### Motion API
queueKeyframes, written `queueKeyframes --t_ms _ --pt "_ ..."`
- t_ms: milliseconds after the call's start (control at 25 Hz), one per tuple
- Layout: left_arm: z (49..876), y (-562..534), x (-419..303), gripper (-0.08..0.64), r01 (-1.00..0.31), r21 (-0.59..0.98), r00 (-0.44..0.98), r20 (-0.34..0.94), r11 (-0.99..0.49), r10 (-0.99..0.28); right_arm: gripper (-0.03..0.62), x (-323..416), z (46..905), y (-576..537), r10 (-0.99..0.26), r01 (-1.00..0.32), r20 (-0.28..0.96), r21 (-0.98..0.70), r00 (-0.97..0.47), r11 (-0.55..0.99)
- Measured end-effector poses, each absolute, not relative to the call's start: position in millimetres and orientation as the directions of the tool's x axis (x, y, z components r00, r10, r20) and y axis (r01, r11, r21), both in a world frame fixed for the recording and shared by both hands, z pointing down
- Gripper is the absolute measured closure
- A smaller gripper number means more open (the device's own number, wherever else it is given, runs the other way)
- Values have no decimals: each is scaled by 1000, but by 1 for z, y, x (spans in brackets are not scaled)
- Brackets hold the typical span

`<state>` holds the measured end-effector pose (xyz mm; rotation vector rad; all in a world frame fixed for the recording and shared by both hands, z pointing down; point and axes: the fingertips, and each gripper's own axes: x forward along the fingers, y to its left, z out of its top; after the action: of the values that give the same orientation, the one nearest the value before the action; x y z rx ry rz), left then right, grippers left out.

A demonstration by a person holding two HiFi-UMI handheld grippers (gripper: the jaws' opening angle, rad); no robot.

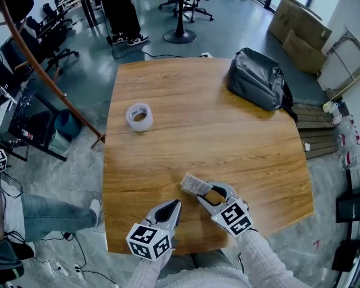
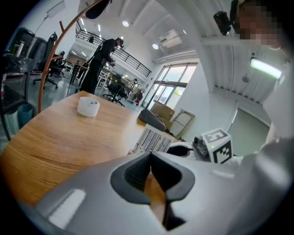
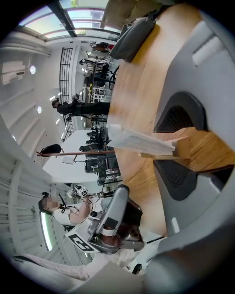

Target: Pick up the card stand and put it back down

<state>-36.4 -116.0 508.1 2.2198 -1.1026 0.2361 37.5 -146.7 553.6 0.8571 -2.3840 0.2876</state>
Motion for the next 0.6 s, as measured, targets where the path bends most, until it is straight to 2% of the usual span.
queueKeyframes --t_ms 200,280,520,600 --pt "491 -110 -26 552 -759 446 645 411 -474 -645 414 55 521 -129 -548 -674 557 -30 -624 738" --pt "484 -108 -23 552 -756 435 649 403 -489 -645 434 57 504 -120 -569 -679 520 -30 -637 733" --pt "464 -103 -9 552 -744 390 667 381 -543 -640 521 46 459 -103 -618 -682 408 -15 -671 731" --pt "459 -101 -6 552 -740 382 672 372 -554 -640 576 42 445 -100 -629 -680 373 -6 -682 733"
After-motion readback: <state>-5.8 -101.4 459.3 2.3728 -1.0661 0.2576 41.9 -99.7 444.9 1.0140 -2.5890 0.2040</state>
